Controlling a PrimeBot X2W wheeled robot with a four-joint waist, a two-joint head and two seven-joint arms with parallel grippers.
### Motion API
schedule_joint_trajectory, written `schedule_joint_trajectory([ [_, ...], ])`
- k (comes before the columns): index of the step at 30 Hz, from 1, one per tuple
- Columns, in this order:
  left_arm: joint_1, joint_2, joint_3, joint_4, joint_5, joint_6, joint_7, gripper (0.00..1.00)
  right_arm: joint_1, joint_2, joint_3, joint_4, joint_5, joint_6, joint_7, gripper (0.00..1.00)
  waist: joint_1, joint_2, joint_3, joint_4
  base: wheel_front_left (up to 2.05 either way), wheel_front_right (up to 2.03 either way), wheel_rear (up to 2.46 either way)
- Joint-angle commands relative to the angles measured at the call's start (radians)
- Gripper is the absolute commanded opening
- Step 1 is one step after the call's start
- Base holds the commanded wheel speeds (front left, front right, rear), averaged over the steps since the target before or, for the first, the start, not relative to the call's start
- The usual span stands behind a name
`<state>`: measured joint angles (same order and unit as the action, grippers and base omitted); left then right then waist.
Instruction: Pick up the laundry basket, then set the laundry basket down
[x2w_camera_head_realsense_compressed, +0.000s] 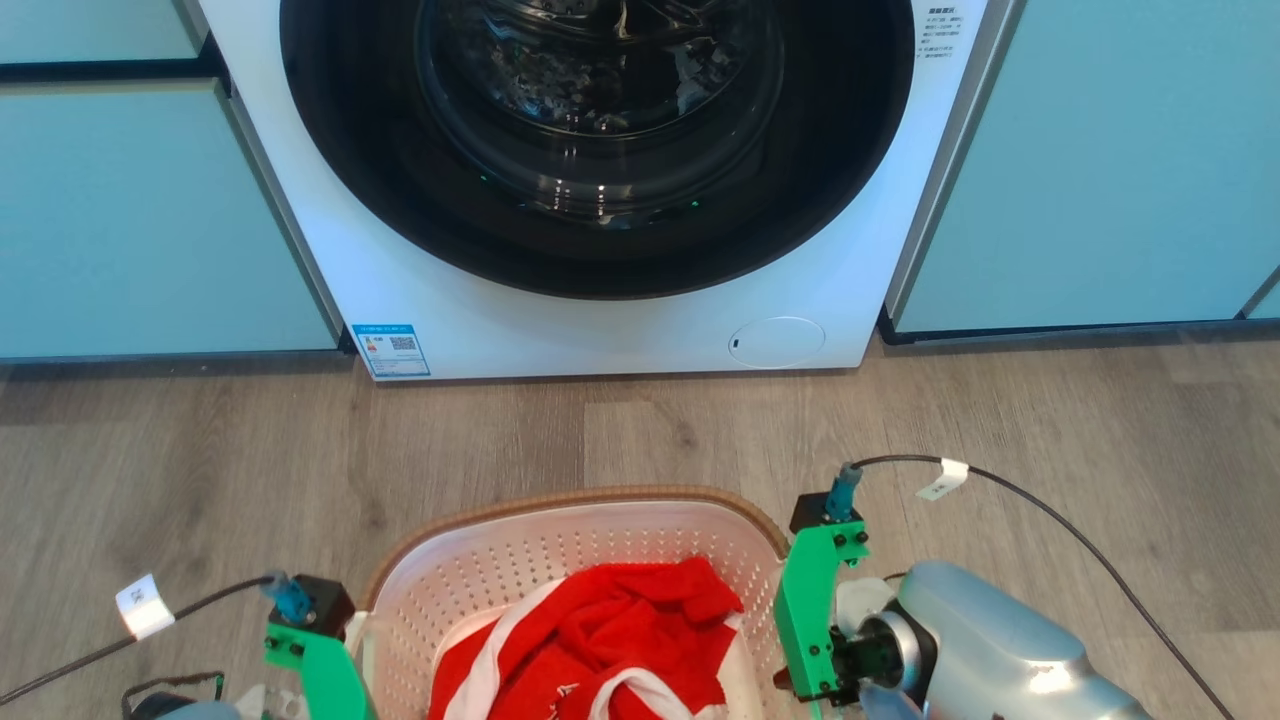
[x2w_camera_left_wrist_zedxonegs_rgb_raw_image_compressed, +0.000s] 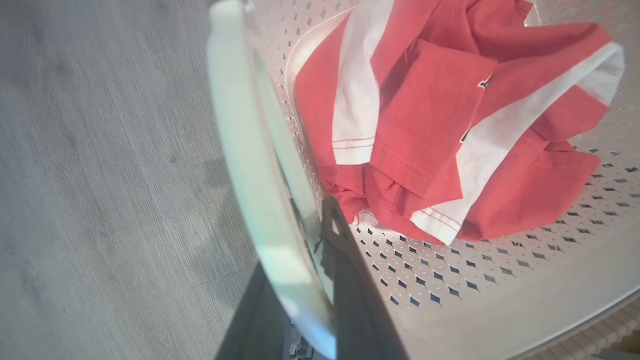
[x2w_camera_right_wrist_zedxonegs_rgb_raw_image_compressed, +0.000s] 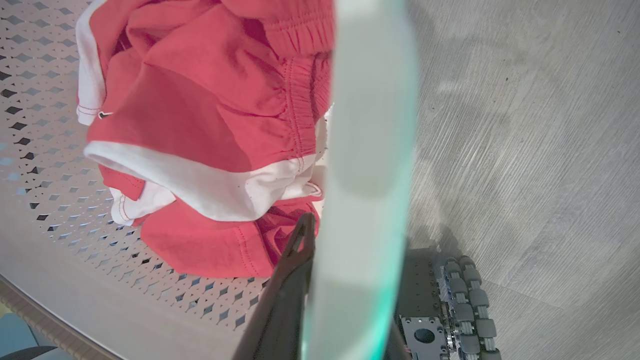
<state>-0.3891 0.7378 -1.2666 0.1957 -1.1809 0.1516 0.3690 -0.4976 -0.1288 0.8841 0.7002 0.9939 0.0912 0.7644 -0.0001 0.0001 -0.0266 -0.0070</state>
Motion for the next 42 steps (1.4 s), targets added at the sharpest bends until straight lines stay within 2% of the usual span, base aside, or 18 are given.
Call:
schedule_joint_trajectory([
  [1, -0.025, 0.003, 0.015, -0.045, 0.013, -0.014, 0.003, 0.00, -0.046, 0.074, -0.014, -0.090, 0.010, 0.040, -0.003, 0.00, 0.0001, -0.0001, 0.000, 0.000, 0.00, 0.00, 0.00],
  [42, -0.040, -0.009, 0.013, -0.073, 0.031, 0.017, 0.014, 0.00, -0.047, 0.071, -0.046, -0.099, -0.023, 0.040, 0.011, 0.00, 0.0001, -0.0001, 0.025, -0.008, 0.00, 0.00, 0.00],
])
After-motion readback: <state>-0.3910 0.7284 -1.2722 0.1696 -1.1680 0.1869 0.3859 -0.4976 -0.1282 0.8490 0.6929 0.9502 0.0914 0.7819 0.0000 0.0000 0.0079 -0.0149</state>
